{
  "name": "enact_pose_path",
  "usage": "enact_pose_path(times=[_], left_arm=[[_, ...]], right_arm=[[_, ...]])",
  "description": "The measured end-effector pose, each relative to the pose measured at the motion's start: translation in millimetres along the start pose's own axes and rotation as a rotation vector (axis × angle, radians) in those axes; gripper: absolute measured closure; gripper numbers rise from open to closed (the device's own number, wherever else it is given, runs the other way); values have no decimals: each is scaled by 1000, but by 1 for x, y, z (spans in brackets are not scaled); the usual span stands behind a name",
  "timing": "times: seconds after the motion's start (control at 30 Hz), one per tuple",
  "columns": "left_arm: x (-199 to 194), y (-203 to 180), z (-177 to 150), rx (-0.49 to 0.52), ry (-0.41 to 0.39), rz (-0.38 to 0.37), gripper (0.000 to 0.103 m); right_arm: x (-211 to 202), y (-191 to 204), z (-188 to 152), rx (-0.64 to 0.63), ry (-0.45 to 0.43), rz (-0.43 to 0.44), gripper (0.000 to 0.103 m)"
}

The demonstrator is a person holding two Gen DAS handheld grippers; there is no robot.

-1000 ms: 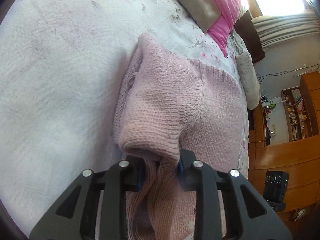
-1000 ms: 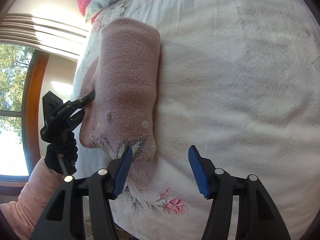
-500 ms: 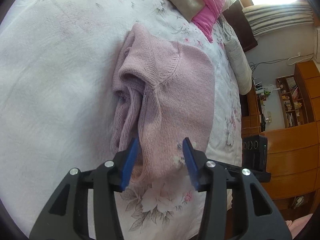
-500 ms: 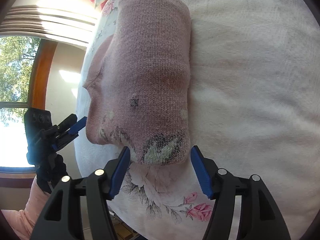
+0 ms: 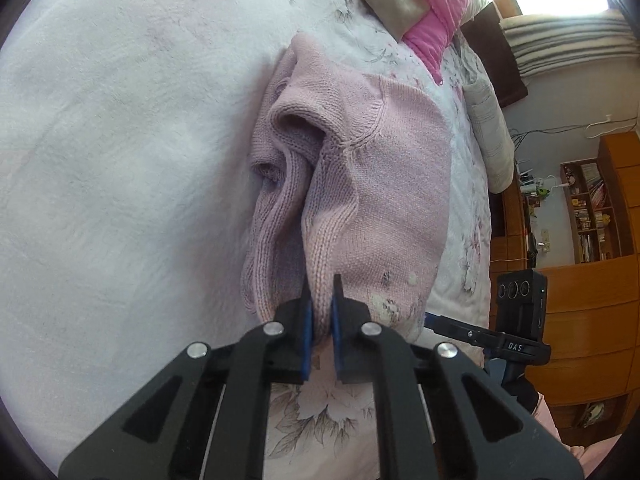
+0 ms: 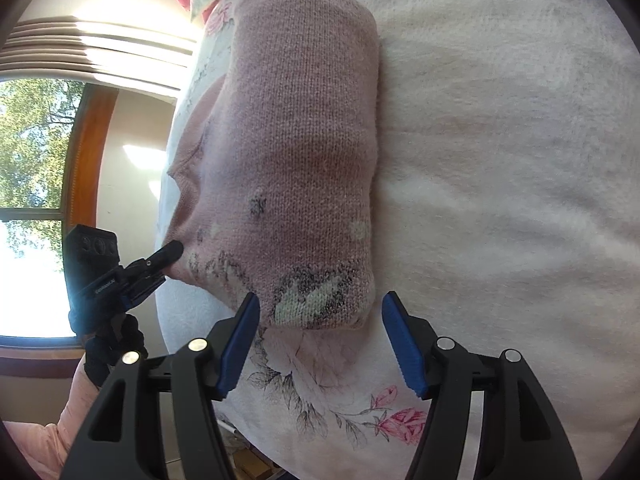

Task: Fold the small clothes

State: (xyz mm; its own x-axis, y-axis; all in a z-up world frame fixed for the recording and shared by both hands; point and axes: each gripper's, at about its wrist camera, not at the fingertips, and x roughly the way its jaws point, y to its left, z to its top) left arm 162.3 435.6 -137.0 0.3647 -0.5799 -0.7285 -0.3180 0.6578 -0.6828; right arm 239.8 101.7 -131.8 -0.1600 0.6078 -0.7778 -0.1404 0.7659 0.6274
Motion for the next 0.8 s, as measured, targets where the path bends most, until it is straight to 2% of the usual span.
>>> enact_pose_path(times=[0.17, 0.2, 0.33, 0.37, 0.57, 0.7, 0.77, 0.8], left_arm=[[21, 11, 0, -36, 49, -24, 96], [24, 9, -1, -29, 48, -18, 96], [28, 6, 0, -9, 38, 25, 94], [30, 9, -1, -2, 41, 44, 93], [43, 25, -1, -32, 61, 57, 92], [43, 23, 0, -11, 71, 70, 92], [37, 19, 2, -18, 80, 61, 90], [33, 14, 2, -16, 81, 57, 84]], right_arm=[[25, -2, 7, 24, 41, -2, 36], [30, -2, 8, 20, 50, -21, 39], [29, 0, 5, -30, 53, -66, 63], [28, -2, 3, -34, 57, -74, 65], [47, 1, 1, -56, 89, -132, 65], [48, -4, 4, -22, 92, -101, 63], [43, -5, 5, -32, 87, -87, 54], [37, -6, 6, -28, 81, -75, 51]])
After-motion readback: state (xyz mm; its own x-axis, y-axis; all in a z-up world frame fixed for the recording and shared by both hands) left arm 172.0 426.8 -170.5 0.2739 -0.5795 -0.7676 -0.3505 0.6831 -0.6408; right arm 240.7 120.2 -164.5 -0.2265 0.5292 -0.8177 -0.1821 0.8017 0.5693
